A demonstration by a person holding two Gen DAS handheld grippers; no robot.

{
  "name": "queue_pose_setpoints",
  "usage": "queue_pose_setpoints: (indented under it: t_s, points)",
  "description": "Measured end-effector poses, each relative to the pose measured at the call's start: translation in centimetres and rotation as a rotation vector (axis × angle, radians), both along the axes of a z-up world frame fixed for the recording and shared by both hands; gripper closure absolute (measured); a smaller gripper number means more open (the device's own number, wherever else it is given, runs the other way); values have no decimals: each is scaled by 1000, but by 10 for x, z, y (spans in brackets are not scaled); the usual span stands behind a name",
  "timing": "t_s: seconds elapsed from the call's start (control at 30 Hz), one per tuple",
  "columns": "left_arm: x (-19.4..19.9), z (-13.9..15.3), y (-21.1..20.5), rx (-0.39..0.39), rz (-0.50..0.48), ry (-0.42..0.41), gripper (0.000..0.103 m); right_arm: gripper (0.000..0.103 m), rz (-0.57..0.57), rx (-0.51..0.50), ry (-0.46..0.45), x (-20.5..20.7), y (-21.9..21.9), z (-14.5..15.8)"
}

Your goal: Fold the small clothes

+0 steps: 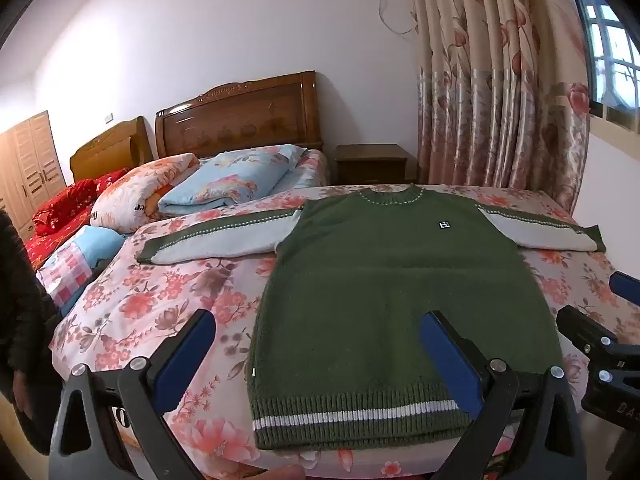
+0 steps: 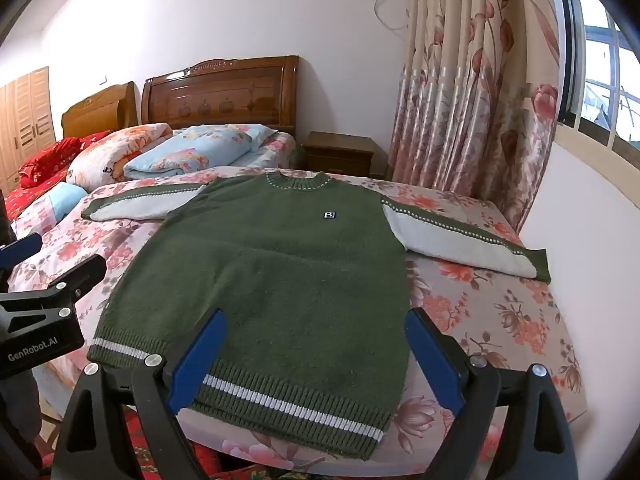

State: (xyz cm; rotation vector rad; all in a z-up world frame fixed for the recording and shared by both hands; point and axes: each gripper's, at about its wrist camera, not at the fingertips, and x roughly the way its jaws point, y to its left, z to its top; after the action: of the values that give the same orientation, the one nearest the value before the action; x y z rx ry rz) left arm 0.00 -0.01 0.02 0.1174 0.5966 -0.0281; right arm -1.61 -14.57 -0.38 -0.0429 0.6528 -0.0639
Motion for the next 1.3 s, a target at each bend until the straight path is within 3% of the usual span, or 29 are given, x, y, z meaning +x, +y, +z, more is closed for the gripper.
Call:
queue_pose_setpoints:
  t_s: [1.3]
  points:
    - [0, -10, 7, -31, 9, 24, 0, 11, -5, -7, 20, 1, 1, -4]
